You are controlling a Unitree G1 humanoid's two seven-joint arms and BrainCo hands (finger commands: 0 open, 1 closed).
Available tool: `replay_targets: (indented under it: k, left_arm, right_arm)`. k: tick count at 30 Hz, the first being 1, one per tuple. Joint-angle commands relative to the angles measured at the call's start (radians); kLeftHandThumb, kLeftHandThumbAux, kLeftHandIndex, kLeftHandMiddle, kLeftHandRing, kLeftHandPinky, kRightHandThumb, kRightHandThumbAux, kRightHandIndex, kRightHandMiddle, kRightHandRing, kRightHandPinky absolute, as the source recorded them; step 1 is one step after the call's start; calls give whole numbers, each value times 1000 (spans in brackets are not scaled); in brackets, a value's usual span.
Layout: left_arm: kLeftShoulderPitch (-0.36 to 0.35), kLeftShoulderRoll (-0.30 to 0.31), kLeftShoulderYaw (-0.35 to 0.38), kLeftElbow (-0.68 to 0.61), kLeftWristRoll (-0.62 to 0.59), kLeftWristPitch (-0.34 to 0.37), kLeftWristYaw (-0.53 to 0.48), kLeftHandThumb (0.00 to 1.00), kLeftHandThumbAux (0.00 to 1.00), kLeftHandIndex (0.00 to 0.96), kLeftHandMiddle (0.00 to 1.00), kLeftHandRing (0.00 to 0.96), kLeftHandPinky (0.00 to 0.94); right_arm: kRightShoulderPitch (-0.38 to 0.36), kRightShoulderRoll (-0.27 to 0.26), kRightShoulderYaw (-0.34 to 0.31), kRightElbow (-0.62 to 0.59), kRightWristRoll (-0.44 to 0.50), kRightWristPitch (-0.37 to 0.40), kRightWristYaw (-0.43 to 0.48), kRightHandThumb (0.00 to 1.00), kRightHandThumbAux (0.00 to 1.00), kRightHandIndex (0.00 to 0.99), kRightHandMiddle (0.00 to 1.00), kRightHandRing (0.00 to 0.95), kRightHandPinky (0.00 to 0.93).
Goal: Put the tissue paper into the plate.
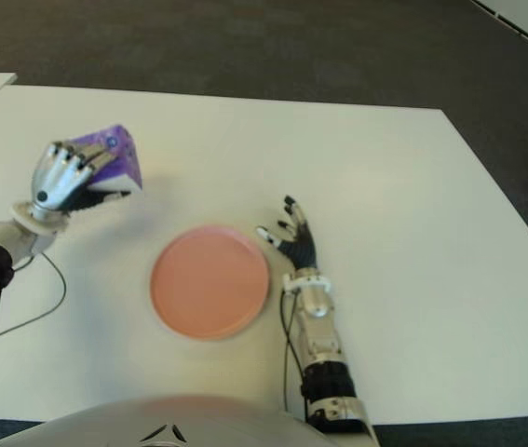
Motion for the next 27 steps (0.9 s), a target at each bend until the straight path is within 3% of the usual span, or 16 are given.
replay_targets:
  k: [1, 13, 21, 27]
  left_arm:
    - [-6, 14, 26, -44, -5, -14, 11, 724, 699, 444, 840, 834, 839]
    - [-31, 74, 111, -247, 8, 13, -14, 721, 699, 444, 844, 835, 846]
    - [20, 105, 185, -439, 3, 12, -84, 721, 699, 444, 841, 830, 837]
    - [37, 79, 211, -536, 9, -4, -121, 720, 699, 444, 839, 826, 837]
  right_arm:
    - [33, -3, 4, 45, 3, 52, 4, 160, 705, 16, 34, 38, 72]
    - [28, -2, 5, 59, 0, 43, -2, 152, 713, 13, 36, 38, 70]
    - [23, -2, 4, 70, 3, 40, 0, 148, 714, 12, 36, 37, 67]
    - [23, 0, 4, 73, 8, 34, 3, 141, 718, 10, 36, 36, 67]
